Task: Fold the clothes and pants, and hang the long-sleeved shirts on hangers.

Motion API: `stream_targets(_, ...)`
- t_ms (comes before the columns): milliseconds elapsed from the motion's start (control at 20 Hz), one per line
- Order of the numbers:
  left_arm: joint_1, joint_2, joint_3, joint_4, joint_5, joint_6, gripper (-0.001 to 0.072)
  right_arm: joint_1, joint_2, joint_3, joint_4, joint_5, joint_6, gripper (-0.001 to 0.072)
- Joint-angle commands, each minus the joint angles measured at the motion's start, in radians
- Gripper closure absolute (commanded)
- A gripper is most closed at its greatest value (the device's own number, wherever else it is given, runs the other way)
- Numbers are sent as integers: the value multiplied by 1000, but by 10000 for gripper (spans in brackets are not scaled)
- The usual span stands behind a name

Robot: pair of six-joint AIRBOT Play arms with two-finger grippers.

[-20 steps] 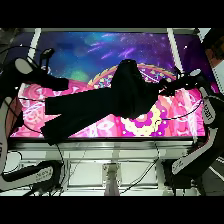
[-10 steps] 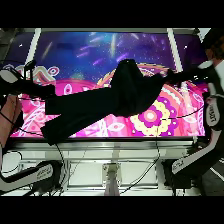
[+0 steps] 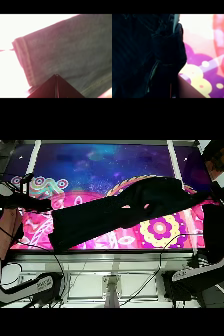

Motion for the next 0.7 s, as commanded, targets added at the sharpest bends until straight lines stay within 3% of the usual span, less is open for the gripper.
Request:
stream_targets(0,-10,-1,0,0,-143,246,697,13,5,5,-40,36,-21,684)
stream_targets(150,-78,0,-32,23,-213,426,672,72,4,5,-40,11,-67,685)
stream_targets(250,-150,-1,-70,57,-215,480,390,98,3,5,-37,1,-67,684)
stream_targets(300,-191,-1,-85,83,-204,501,309,105,3,5,-36,-1,-68,684)
stream_targets(450,-314,-11,-101,90,-61,536,280,111,3,5,-6,-15,-89,684)
stream_targets(650,-459,-65,-101,153,95,726,265,110,3,5,8,-14,-91,685)
